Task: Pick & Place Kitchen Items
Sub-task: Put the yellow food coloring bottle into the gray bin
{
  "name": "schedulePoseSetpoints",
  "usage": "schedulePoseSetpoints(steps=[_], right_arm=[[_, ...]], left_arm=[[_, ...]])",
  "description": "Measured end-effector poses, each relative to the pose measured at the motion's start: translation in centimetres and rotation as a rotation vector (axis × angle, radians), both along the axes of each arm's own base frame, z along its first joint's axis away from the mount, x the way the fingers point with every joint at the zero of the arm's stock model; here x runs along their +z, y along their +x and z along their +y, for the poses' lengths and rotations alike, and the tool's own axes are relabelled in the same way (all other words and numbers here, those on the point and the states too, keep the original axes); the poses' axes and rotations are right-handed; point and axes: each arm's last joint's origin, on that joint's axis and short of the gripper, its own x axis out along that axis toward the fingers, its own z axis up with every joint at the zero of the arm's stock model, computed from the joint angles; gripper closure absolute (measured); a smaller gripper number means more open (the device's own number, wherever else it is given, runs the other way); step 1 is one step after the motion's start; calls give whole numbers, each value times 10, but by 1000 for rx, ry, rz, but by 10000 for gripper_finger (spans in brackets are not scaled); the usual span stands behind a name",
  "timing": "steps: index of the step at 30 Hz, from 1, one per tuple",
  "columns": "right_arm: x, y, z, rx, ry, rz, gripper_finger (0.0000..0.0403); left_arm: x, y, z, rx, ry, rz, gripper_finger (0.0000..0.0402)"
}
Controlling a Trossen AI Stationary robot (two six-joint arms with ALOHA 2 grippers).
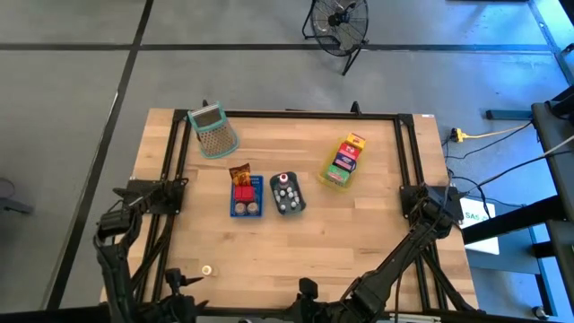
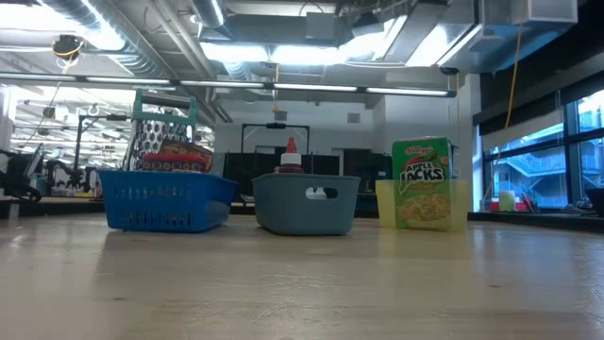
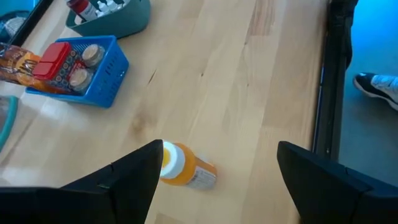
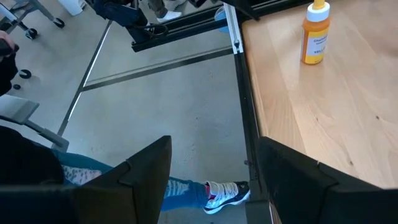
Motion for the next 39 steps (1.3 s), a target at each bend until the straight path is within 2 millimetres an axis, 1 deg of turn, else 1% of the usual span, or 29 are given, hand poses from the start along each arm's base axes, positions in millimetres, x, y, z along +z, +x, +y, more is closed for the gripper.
schedulePoseSetpoints(steps=[7, 11, 18, 23, 30, 34, 39], right_arm=[[0, 0, 0, 2, -3, -1, 163], [0, 0, 0, 6, -10, -3, 163], [0, 0, 0, 6, -10, -3, 163], [0, 0, 0, 9, -16, -5, 163], [0, 2, -2, 7, -22, -7, 163], [0, 6, -6, -3, -26, -7, 163], [0, 8, -8, -7, -26, -6, 163]], left_arm=[[0, -1, 0, -17, 14, 59, 95], [6, 2, 4, -56, 43, 97, 104], [30, 10, 16, -133, 68, 128, 121], [47, 7, 23, -222, 98, 154, 130], [64, 7, 32, -233, 70, 134, 130], [62, 4, 39, -248, 124, 80, 132], [47, -19, 65, -152, 78, 40, 132]])
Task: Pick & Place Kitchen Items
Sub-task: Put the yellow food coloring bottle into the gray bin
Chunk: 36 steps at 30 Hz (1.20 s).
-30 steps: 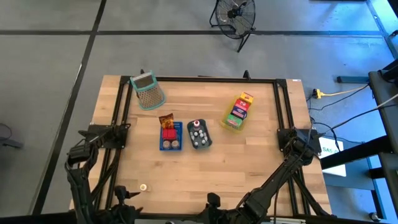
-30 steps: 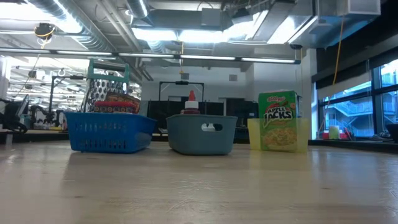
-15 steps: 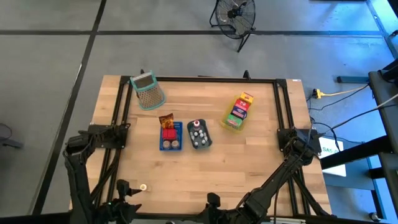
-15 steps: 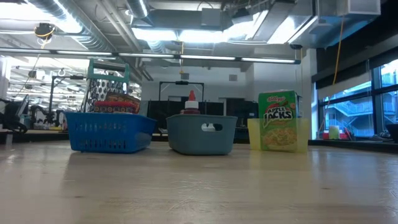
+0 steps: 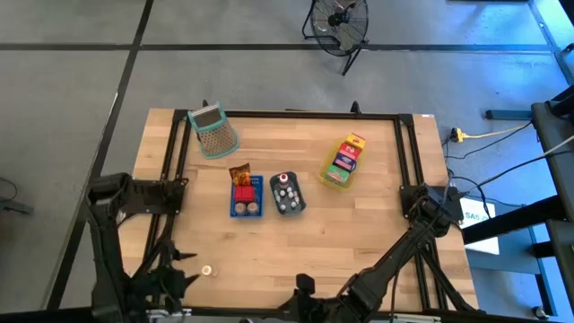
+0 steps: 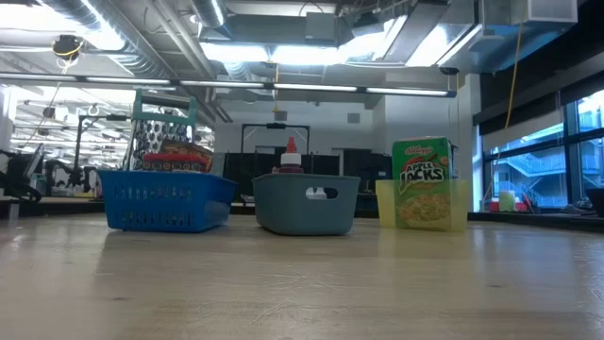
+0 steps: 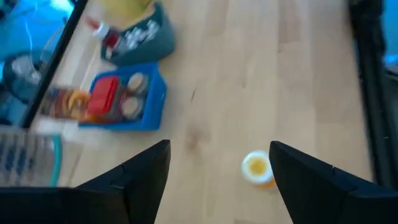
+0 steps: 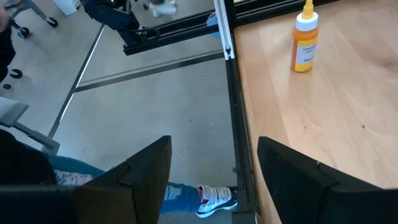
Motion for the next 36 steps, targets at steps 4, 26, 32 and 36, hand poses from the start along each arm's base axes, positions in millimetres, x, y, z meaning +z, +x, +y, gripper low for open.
schedulePoseSetpoints(steps=[4, 26, 32, 36], right_arm=[[0, 0, 0, 0, -1, 1, 163], [0, 1, -1, -1, -7, 1, 163], [0, 1, -1, -1, -6, 0, 163], [0, 1, -1, -1, -3, -2, 163]], left_arm=[[-11, -20, 15, 23, -108, -49, 134], [-56, -14, 20, -42, -252, -8, 135], [-56, -9, 19, -40, -261, -13, 135], [-56, -5, 19, -34, -271, -25, 135]])
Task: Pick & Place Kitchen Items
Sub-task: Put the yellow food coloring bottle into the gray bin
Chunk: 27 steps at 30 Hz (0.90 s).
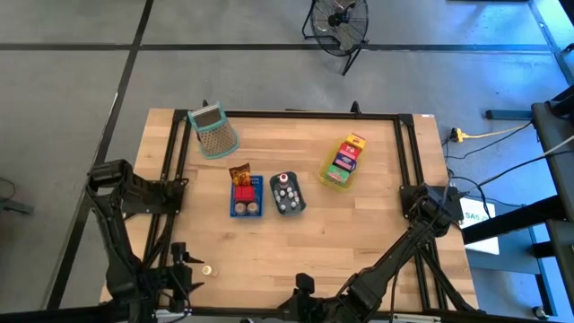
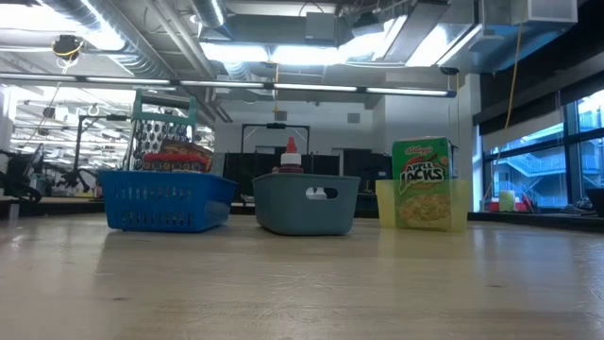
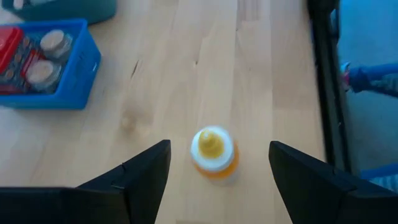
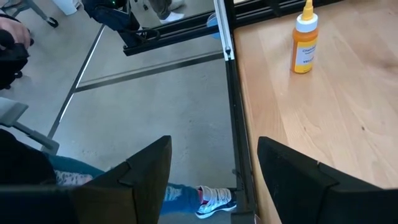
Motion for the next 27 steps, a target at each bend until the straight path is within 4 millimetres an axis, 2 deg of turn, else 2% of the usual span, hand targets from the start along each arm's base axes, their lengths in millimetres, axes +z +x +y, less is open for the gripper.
schedulePoseSetpoints(steps=[7, 17, 27], right_arm=[[0, 0, 0, -1, 4, -2, 163], [0, 0, 0, 3, -2, -4, 163], [0, 0, 0, 5, -5, -5, 163]], left_arm=[[1, 4, -3, -30, 3, -30, 135], [-23, 13, -6, -20, 93, 59, 135], [-23, 13, -6, -23, 109, 36, 135]])
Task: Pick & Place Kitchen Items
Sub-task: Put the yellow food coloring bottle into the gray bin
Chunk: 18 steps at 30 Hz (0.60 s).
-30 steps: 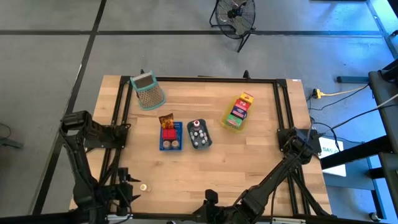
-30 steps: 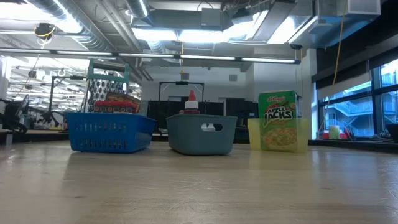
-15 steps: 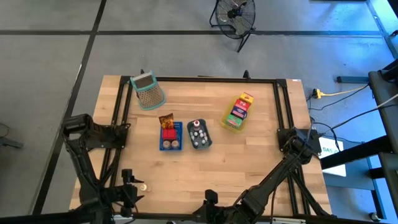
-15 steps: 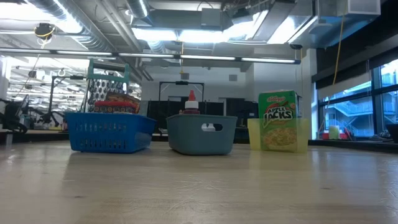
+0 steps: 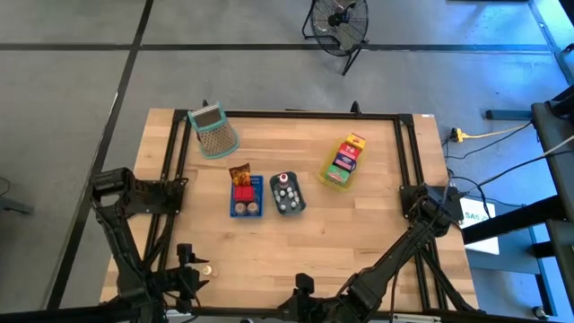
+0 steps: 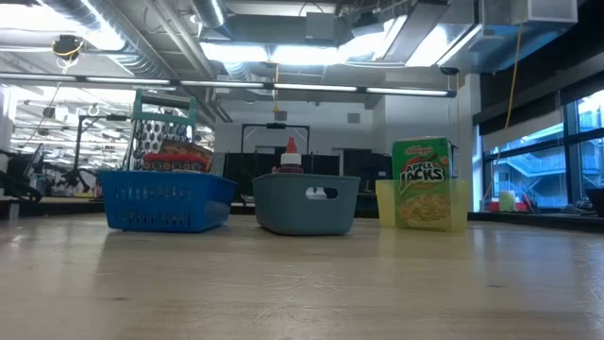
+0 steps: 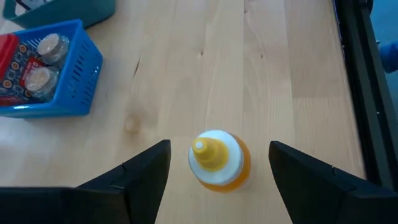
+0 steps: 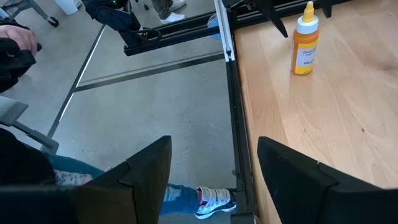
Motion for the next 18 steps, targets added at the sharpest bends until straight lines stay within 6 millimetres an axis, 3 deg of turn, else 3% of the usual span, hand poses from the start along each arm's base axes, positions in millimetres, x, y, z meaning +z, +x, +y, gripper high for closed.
schedulePoseSetpoints(steps=[7, 18], right_arm=[[0, 0, 0, 3, -6, -2, 163], [0, 0, 0, 3, -8, 0, 163]], left_arm=[[0, 0, 0, 3, -4, 6, 146], [-1, 12, 5, 21, 0, 72, 230]])
